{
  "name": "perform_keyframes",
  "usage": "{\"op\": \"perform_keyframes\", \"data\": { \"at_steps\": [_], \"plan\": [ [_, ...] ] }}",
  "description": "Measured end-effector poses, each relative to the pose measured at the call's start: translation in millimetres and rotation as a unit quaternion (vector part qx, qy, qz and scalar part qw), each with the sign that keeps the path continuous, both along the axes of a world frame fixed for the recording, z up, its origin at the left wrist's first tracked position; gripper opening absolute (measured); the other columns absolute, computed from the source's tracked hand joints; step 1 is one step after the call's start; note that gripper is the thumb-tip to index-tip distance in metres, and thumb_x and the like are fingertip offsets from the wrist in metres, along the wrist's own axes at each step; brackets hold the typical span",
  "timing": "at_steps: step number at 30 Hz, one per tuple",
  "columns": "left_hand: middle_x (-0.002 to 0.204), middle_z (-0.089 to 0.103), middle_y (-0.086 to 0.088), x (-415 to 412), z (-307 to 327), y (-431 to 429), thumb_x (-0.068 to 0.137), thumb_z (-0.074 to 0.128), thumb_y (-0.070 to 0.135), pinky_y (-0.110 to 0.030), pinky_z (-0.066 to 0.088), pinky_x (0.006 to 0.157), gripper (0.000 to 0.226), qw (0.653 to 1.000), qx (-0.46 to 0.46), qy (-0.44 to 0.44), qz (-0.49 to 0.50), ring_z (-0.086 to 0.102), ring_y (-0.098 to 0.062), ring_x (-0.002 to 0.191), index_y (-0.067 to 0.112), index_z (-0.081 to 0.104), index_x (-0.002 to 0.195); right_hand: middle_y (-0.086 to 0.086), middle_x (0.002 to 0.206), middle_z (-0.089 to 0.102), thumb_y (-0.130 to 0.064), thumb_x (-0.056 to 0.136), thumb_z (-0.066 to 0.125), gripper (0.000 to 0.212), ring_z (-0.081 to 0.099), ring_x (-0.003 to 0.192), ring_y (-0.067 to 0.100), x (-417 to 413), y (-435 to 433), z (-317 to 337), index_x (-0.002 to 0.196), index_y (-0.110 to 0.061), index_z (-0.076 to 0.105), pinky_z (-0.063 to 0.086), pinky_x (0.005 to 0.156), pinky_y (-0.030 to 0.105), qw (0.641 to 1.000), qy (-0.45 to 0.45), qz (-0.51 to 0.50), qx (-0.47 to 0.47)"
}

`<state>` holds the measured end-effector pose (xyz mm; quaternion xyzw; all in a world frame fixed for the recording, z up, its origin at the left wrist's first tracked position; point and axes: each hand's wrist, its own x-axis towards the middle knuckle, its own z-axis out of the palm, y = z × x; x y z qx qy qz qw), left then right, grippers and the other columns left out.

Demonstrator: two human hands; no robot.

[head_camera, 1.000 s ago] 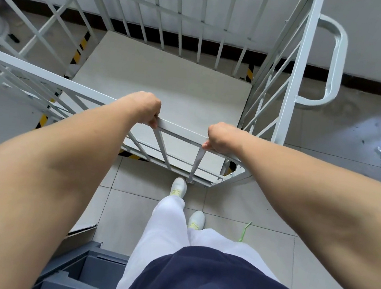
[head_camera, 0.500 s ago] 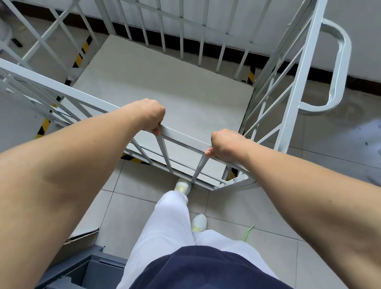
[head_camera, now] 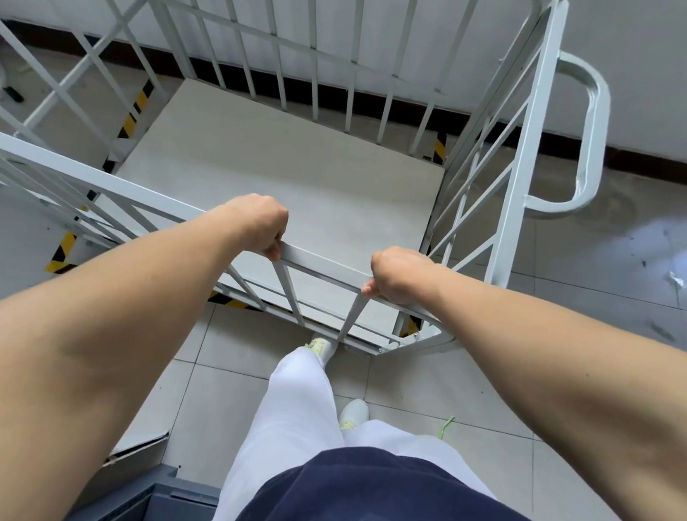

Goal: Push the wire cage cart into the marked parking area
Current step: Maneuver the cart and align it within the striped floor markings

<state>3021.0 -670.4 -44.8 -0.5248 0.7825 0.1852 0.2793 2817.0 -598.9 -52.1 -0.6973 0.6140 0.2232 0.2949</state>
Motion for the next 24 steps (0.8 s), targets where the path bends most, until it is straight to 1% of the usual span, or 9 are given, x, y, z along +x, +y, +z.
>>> {"op": "perform_keyframes", "data": {
  "at_steps": [2, 5, 7, 9, 11, 15, 17, 19, 24],
  "plan": [
    [0.098, 0.069, -0.012, 0, 0, 1, 0.082, 0.073, 0.025, -0.027, 0.038, 0.066, 0.022, 1.000, -0.001, 0.004, 0.005, 0.053, -0.028, 0.080, 0.010, 0.074, 0.099, 0.018, 0.111, 0.065, -0.037, 0.094, 0.057, 0.033, 0.052, 0.086, 0.030, 0, 0, 0, 0.095, -0.004, 0.059, 0.038, 0.073, 0.027, 1.000, -0.003, 0.003, -0.003],
    [0.098, 0.069, -0.012, 1, -1, 3, 0.082, 0.073, 0.023, -0.026, 0.037, 0.064, 0.021, 1.000, -0.003, 0.005, 0.011, 0.053, -0.028, 0.080, 0.009, 0.074, 0.099, 0.018, 0.110, 0.065, -0.038, 0.093, 0.058, 0.039, 0.048, 0.082, 0.027, 0, 0, -1, 0.104, 0.000, 0.062, 0.039, 0.072, 0.027, 1.000, 0.000, 0.002, -0.005],
    [0.099, 0.069, -0.012, 1, -2, 2, 0.082, 0.074, 0.023, -0.026, 0.038, 0.065, 0.022, 1.000, -0.005, 0.006, 0.011, 0.054, -0.028, 0.080, 0.009, 0.075, 0.099, 0.018, 0.098, 0.061, -0.038, 0.093, 0.058, 0.035, 0.048, 0.082, 0.027, 0, -1, -3, 0.094, -0.003, 0.060, 0.039, 0.072, 0.027, 1.000, 0.003, 0.006, -0.008],
    [0.100, 0.069, -0.012, 0, -2, 1, 0.082, 0.074, 0.024, -0.027, 0.039, 0.067, 0.023, 1.000, -0.005, 0.005, 0.010, 0.054, -0.028, 0.081, 0.010, 0.075, 0.100, 0.011, 0.084, 0.052, -0.038, 0.093, 0.058, 0.038, 0.048, 0.082, 0.027, -2, 1, -5, 0.074, -0.006, 0.049, 0.038, 0.072, 0.027, 1.000, 0.005, 0.003, -0.014],
    [0.103, 0.069, -0.012, -1, -2, 1, 0.081, 0.075, 0.026, -0.027, 0.040, 0.068, 0.025, 1.000, -0.003, 0.001, 0.007, 0.054, -0.028, 0.082, 0.011, 0.075, 0.101, 0.007, 0.082, 0.050, -0.037, 0.093, 0.058, 0.043, 0.048, 0.082, 0.027, -3, 2, -6, 0.064, -0.010, 0.041, 0.038, 0.071, 0.027, 1.000, 0.007, -0.001, -0.016],
    [0.106, 0.068, -0.011, -3, 0, -1, 0.079, 0.076, 0.029, -0.028, 0.041, 0.070, 0.029, 1.000, -0.002, -0.010, 0.000, 0.055, -0.029, 0.086, 0.013, 0.074, 0.103, 0.004, 0.085, 0.052, -0.033, 0.094, 0.058, 0.035, 0.048, 0.083, 0.026, -4, 3, -8, 0.070, -0.010, 0.045, 0.037, 0.072, 0.026, 1.000, 0.003, -0.006, -0.023],
    [0.104, 0.068, -0.010, -3, 0, -2, 0.078, 0.077, 0.029, -0.028, 0.042, 0.069, 0.028, 1.000, -0.003, -0.015, -0.002, 0.055, -0.028, 0.086, 0.014, 0.074, 0.102, 0.000, 0.075, 0.051, -0.033, 0.093, 0.059, 0.041, 0.048, 0.082, 0.025, -4, 1, -9, 0.063, -0.012, 0.041, 0.037, 0.071, 0.026, 1.000, 0.007, -0.003, -0.022],
    [0.101, 0.068, -0.009, -4, -1, -2, 0.078, 0.077, 0.030, -0.028, 0.043, 0.069, 0.027, 1.000, -0.006, -0.015, -0.003, 0.056, -0.028, 0.084, 0.014, 0.075, 0.100, -0.001, 0.063, 0.042, -0.037, 0.092, 0.060, 0.047, 0.048, 0.080, 0.026, -3, -1, -9, 0.058, -0.014, 0.036, 0.036, 0.070, 0.026, 1.000, 0.012, 0.005, -0.023],
    [0.101, 0.069, -0.006, -4, -1, -3, 0.075, 0.078, 0.033, -0.033, 0.052, 0.078, 0.027, 1.000, -0.014, -0.025, -0.008, 0.062, -0.030, 0.090, 0.018, 0.076, 0.097, 0.003, 0.059, 0.039, -0.041, 0.090, 0.061, 0.051, 0.049, 0.078, 0.027, -3, -4, -12, 0.057, -0.012, 0.035, 0.037, 0.069, 0.027, 0.999, 0.012, 0.018, -0.031]
  ]
}}
